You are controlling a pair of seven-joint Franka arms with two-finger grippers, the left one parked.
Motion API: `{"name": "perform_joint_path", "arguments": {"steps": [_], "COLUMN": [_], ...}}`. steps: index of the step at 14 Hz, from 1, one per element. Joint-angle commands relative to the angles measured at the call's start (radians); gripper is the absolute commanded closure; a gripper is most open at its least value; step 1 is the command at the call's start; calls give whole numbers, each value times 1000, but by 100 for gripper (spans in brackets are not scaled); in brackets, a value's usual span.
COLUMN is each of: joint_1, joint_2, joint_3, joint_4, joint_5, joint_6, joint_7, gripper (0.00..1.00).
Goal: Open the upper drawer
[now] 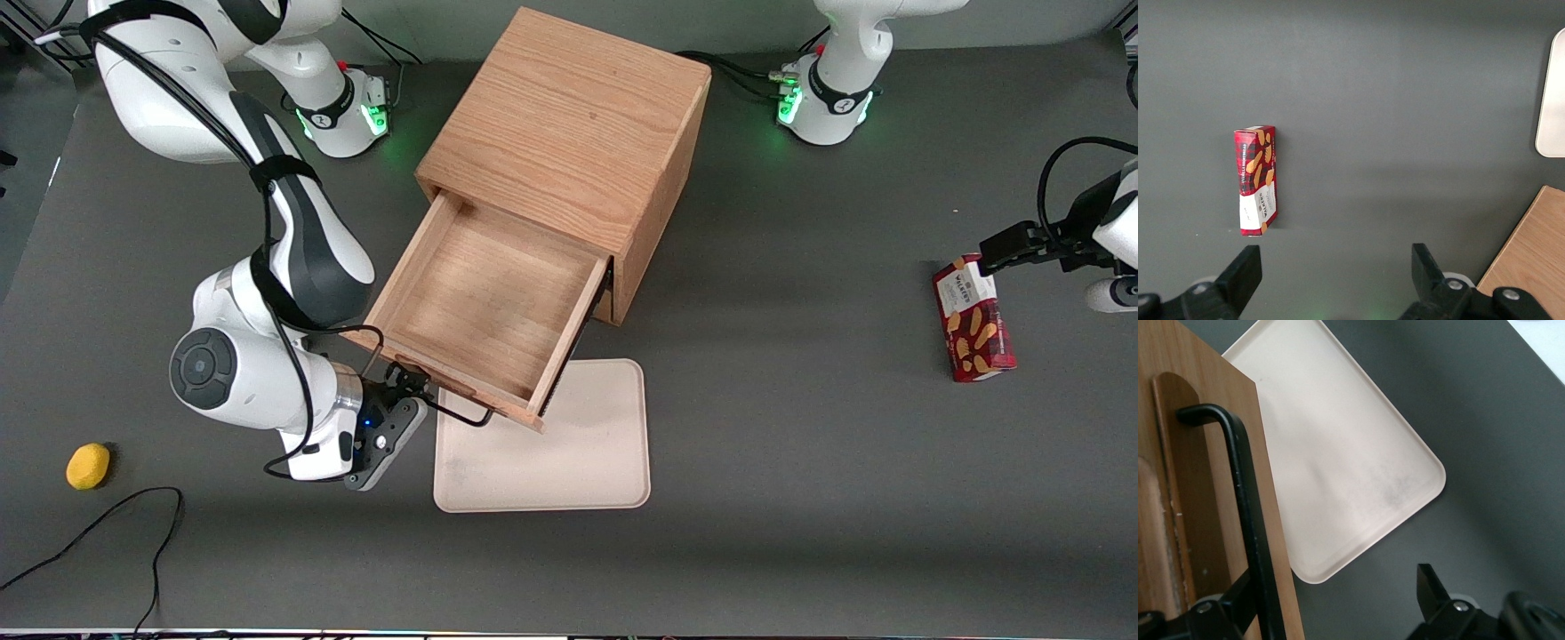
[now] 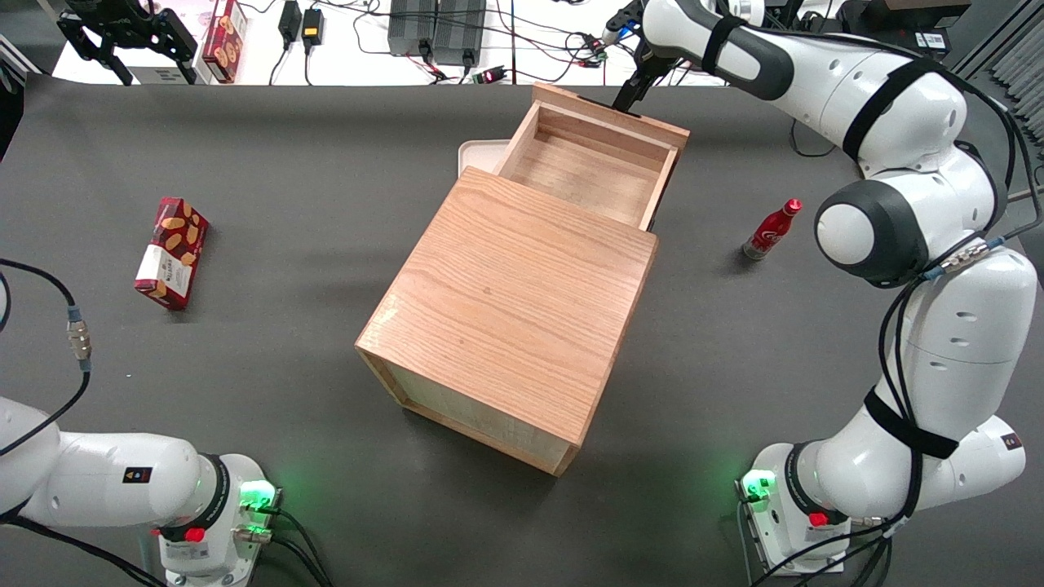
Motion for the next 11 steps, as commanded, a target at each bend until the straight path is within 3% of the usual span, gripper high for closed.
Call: {"name": "perform_joint_path", "arguments": {"steps": [1, 11], "joint_1": [-14, -29], "joint_2": [13, 13], "joint_3": [4, 4], "joint_4": [21, 27], "joint_5": [-13, -11], "joint_6": [19, 33], "joint_7": [-25, -28], "gripper": [0, 0]}}
